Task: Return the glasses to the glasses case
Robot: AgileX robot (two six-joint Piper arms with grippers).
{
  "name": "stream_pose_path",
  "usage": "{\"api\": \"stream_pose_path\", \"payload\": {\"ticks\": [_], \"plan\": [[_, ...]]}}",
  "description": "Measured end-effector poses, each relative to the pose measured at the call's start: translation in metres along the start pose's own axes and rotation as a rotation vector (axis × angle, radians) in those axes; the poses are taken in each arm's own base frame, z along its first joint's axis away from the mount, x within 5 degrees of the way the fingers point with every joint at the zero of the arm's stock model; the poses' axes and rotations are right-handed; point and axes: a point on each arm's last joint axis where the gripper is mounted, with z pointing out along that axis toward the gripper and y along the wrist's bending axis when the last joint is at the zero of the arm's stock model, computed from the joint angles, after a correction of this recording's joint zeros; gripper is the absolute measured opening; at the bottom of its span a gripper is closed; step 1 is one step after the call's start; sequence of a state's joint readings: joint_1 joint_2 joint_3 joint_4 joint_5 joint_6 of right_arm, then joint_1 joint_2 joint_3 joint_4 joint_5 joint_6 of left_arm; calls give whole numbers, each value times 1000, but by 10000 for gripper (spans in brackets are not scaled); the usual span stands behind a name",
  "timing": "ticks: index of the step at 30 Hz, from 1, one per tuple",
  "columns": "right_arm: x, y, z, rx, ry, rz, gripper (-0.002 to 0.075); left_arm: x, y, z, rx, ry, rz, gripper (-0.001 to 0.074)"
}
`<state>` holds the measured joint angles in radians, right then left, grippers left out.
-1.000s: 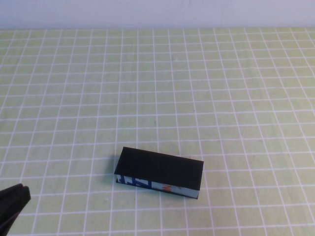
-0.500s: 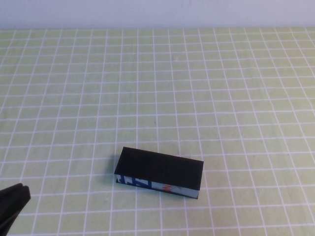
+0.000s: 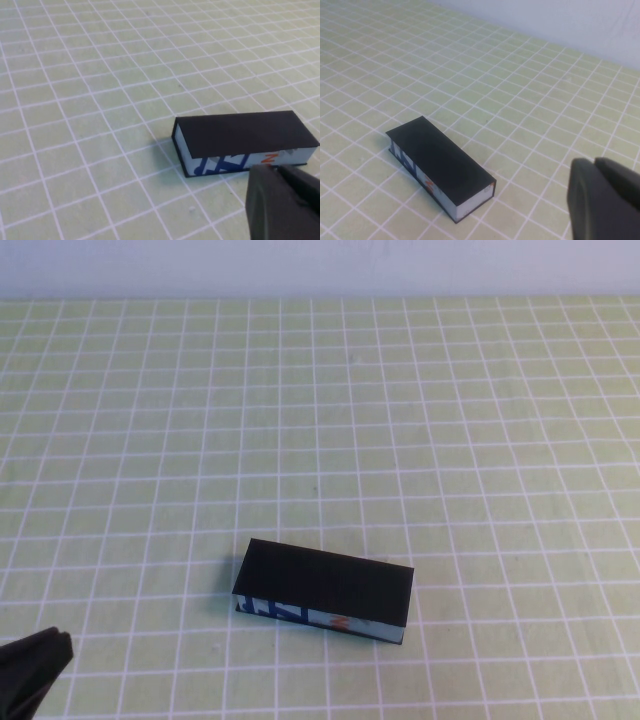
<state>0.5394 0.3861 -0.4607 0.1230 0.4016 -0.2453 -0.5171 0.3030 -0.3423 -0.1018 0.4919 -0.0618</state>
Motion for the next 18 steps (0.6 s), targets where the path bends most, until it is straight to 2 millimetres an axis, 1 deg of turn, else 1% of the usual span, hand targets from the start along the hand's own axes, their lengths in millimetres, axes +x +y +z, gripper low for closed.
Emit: {"api": "stream_pose_path", "payload": {"ticks": [2, 5, 8, 11, 14, 18], "plan": [[0, 0, 0, -1, 0, 2, -18, 3, 2, 3, -14, -21, 25, -3], [0, 0, 0, -1, 0, 3, -18, -1, 4, 5, -34, -97, 70, -3], [0, 0, 0, -2, 0, 4, -18, -6, 8, 5, -81, -186, 63, -3], [0, 0, 0, -2, 0, 4, -18, -5, 16, 7, -160, -242, 35, -3], [0, 0, 0, -2, 0, 4, -18, 1, 23, 8, -228, -262, 15, -3], [0, 0, 0, -2, 0, 4, -18, 19, 29, 9, -291, -260, -12, -3]]}}
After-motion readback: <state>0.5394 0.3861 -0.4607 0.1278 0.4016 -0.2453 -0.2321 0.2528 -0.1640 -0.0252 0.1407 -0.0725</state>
